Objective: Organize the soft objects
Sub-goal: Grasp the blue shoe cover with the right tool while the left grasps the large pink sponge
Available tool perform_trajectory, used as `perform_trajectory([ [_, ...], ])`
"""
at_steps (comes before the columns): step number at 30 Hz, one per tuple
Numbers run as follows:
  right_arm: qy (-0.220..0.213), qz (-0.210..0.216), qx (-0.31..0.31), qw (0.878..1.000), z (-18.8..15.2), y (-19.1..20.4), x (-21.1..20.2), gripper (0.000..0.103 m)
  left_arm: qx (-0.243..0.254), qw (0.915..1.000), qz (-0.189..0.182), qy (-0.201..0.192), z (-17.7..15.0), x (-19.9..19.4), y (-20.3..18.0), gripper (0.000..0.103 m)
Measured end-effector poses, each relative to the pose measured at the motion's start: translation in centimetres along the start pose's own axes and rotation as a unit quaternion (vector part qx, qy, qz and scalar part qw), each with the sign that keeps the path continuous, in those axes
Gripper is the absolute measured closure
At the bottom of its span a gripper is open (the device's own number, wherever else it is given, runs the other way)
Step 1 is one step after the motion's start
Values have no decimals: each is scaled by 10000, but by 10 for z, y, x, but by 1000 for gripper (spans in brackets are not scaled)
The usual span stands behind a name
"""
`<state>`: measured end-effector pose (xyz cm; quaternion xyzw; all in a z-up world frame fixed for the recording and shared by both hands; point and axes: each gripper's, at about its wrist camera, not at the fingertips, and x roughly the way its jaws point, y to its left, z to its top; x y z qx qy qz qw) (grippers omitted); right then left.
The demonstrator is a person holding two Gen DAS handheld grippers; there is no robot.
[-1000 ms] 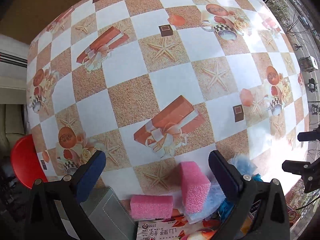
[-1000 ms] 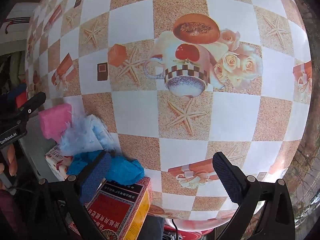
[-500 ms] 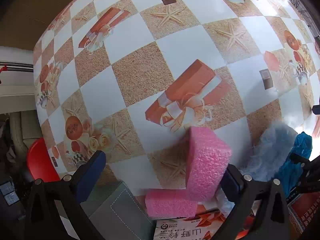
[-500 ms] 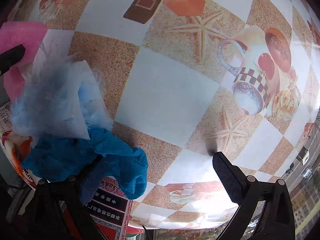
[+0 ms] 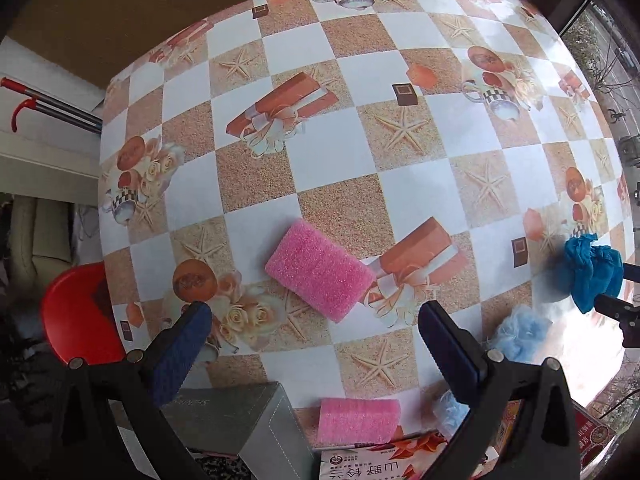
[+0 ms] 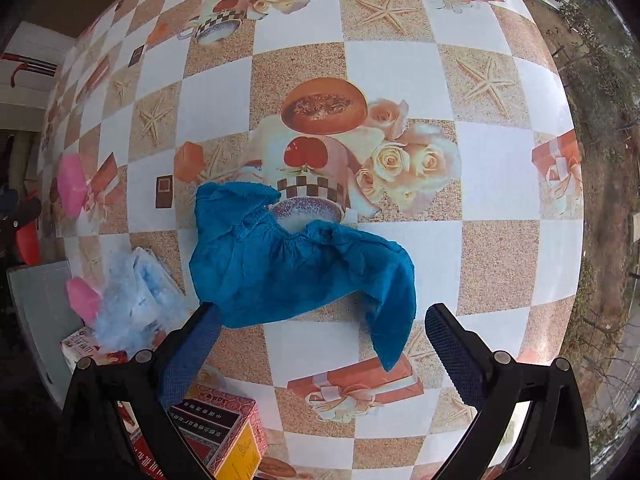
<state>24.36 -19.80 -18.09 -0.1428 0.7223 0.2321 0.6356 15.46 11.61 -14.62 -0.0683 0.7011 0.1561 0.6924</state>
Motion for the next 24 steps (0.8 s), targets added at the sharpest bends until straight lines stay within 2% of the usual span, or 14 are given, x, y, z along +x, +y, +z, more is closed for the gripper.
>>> perform_trajectory([
  [4, -161, -66, -57, 9998, 22, 23, 13, 1, -677, 9971, -234, 247, 4, 18, 13, 0],
  [9, -55, -337, -175, 9993, 36, 32, 36, 1, -1635, 9839, -377, 610, 15, 48, 26, 0],
  [13, -83, -645, -355, 9973, 41, 50, 48, 0, -2002, 9762, -310, 772, 21, 65, 30, 0],
  [17, -210, -653, -314, 9972, 36, 46, 48, 0, -2167, 9708, -251, 994, 25, 77, 28, 2],
  [19, -123, -651, -318, 9973, 39, 40, 49, 0, -2179, 9684, -278, 1183, 24, 85, 26, 9],
  [20, -69, -642, -308, 9974, 46, 30, 53, 0, -2223, 9670, -327, 1200, 24, 86, 26, 10],
  [22, -132, -610, -255, 9977, 46, 35, 55, 4, -2229, 9664, -459, 1192, 24, 84, 24, 19],
  [23, -219, -627, -294, 9974, 44, 36, 51, 14, -2188, 9671, -577, 1163, 25, 82, 22, 32],
  [24, -308, -619, -373, 9969, 44, 37, 45, 30, -2128, 9680, -713, 1121, 26, 80, 20, 44],
])
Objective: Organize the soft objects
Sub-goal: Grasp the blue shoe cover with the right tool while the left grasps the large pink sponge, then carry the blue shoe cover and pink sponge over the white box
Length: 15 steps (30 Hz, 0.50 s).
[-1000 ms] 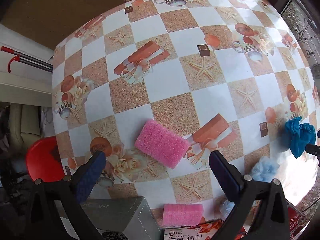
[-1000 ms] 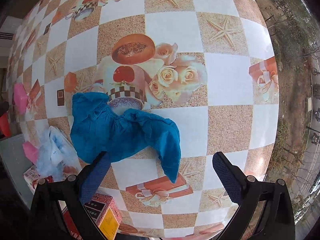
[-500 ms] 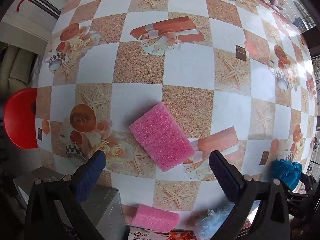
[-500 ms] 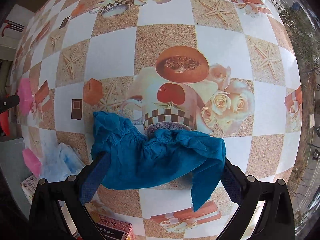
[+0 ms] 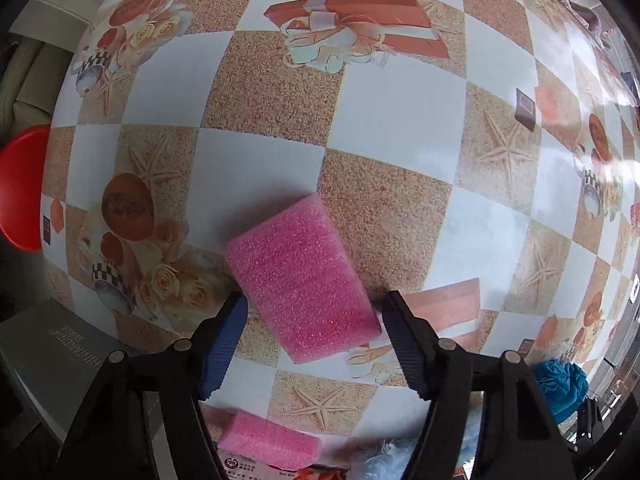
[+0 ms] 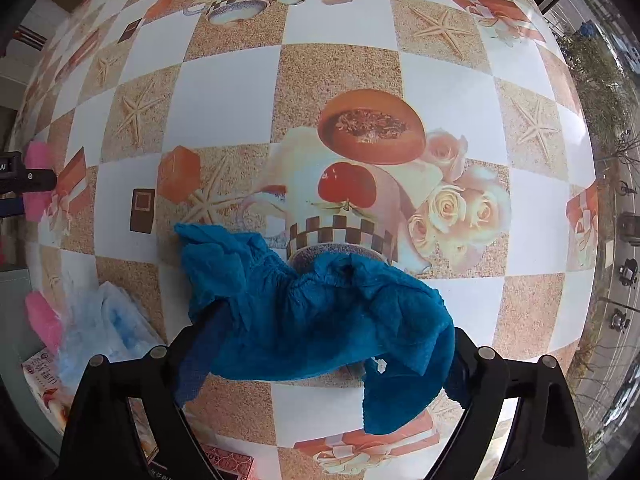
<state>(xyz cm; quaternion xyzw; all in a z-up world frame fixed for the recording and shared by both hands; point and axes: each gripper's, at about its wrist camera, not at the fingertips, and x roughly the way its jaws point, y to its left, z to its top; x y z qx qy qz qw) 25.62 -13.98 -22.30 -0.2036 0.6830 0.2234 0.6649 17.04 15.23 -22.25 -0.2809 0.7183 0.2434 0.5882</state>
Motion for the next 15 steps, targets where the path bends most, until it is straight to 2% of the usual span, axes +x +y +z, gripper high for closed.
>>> perform_trajectory([
  [1, -110, 17, -103, 9999, -3, 3, -6, 42, 74, 10000, 2, 0, -1, -2, -3, 44],
  [2, -181, 83, -189, 9996, -6, 5, -11, 71, 192, 9998, 52, -68, -2, -4, -6, 45],
  [3, -195, 240, -219, 9993, -8, 6, -14, 86, 333, 9992, 80, -186, -4, -8, -10, 45],
  [6, -318, 489, 32, 9983, -13, -2, -23, 86, 773, 9951, 145, -598, -16, -29, -24, 45],
  [8, -481, 892, 346, 9943, -20, -14, -37, 86, 1146, 9891, 170, -911, -31, -47, -34, 45],
  [11, -666, 1090, 705, 9893, -32, -32, -55, 86, 1779, 9749, 241, -1314, -56, -72, -52, 45],
  [15, -708, 1221, 1089, 9840, -50, -48, -69, 86, 2479, 9538, 278, -1677, -99, -98, -76, 45],
])
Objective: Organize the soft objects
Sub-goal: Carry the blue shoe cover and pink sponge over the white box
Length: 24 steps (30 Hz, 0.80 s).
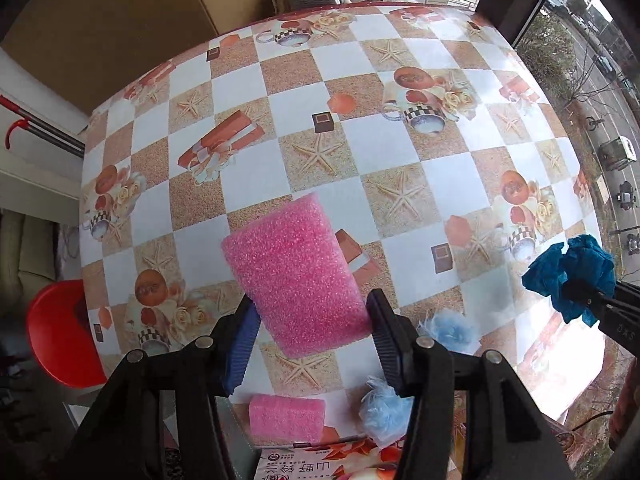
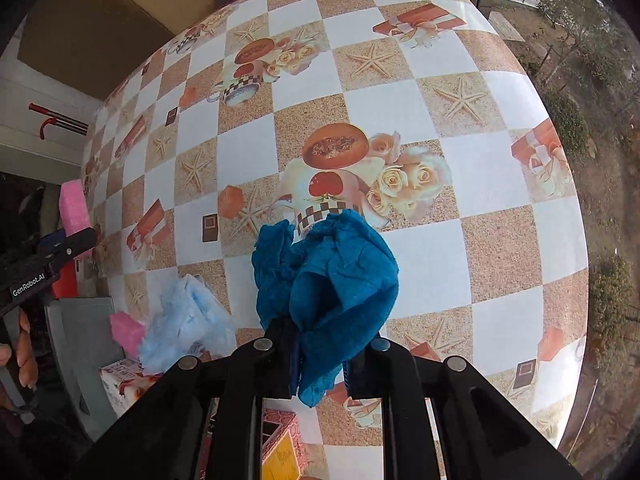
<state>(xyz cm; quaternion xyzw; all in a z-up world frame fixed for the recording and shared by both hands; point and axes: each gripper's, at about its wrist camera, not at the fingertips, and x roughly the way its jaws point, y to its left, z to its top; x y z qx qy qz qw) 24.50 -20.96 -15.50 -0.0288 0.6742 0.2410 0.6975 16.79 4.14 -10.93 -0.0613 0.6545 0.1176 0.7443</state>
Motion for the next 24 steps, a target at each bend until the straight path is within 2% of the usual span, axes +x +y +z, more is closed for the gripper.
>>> perform_trajectory([
  [7, -246, -36, 251, 9994, -29, -9, -31, 86, 754, 9967, -118, -292, -52, -38, -34, 45],
  [16, -341, -103, 628, 9974, -111, -4, -72, 86, 1695, 9840, -334, -437, -133, -81, -63, 45],
  [24, -264, -189, 727, 9968, -174, 19, -85, 86, 2058, 9765, -426, -478, -193, -102, -61, 45],
])
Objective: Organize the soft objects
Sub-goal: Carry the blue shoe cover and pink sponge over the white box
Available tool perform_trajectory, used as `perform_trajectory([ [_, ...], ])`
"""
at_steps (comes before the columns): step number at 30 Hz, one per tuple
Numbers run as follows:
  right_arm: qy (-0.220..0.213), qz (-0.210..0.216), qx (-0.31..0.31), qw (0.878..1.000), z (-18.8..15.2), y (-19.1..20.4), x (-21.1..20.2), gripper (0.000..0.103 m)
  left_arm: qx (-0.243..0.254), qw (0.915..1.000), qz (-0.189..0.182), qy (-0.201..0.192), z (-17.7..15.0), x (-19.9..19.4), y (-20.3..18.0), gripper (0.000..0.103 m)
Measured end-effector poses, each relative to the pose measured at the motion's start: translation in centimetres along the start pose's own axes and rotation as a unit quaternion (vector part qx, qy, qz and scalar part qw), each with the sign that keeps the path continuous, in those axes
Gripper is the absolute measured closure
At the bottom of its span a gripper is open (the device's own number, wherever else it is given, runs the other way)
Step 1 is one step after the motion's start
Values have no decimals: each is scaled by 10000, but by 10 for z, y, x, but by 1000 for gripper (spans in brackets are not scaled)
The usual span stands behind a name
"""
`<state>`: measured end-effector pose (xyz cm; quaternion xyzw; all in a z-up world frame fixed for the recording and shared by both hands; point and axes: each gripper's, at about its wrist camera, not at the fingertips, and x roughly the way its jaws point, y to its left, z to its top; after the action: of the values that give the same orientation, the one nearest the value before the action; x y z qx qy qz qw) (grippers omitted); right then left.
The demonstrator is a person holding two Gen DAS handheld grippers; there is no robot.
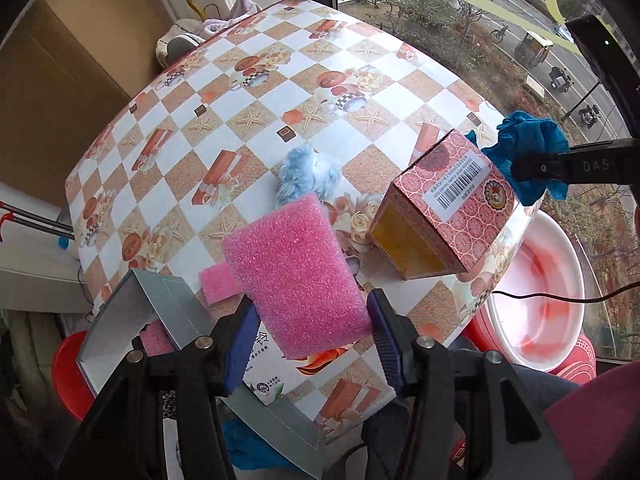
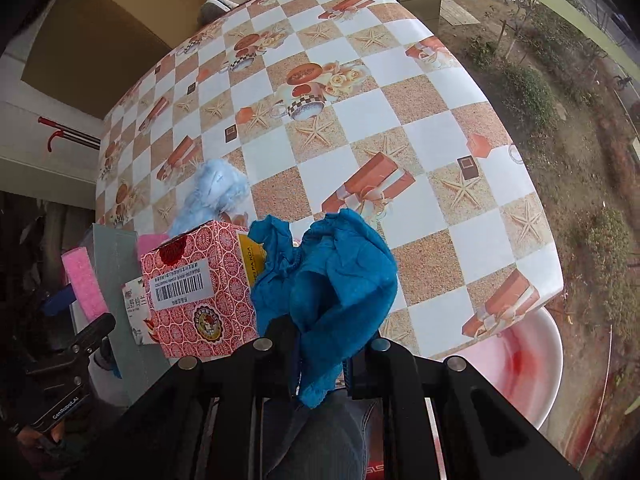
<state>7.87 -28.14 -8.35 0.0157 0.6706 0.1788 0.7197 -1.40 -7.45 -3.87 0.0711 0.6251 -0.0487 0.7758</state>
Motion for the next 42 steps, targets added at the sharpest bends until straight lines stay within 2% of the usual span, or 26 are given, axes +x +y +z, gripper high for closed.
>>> perform_trajectory([
  [9, 202, 19, -190, 9996, -56, 33, -1, 86, -476, 9986, -119, -187, -38, -19, 19, 45],
  [14, -5, 75, -318, 9995, -63, 51, -13, 86, -866, 9954, -58, -404, -50, -32, 43, 45],
  [17, -43, 77, -408, 9991, -66, 61, -16, 86, -1053, 9936, -95, -405, -60, -33, 53, 45],
  [26, -134, 81, -948, 9954, -70, 101, -23, 86, -1310, 9900, -42, -515, -83, -40, 68, 45],
  [35, -213, 32, -2073, 9780, -66, 166, -27, 86, -1666, 9840, 74, -631, -102, -49, 86, 45],
  [42, -188, 227, -2740, 9613, -59, 217, -29, 86, -2302, 9707, 218, -650, -129, -55, 112, 45],
])
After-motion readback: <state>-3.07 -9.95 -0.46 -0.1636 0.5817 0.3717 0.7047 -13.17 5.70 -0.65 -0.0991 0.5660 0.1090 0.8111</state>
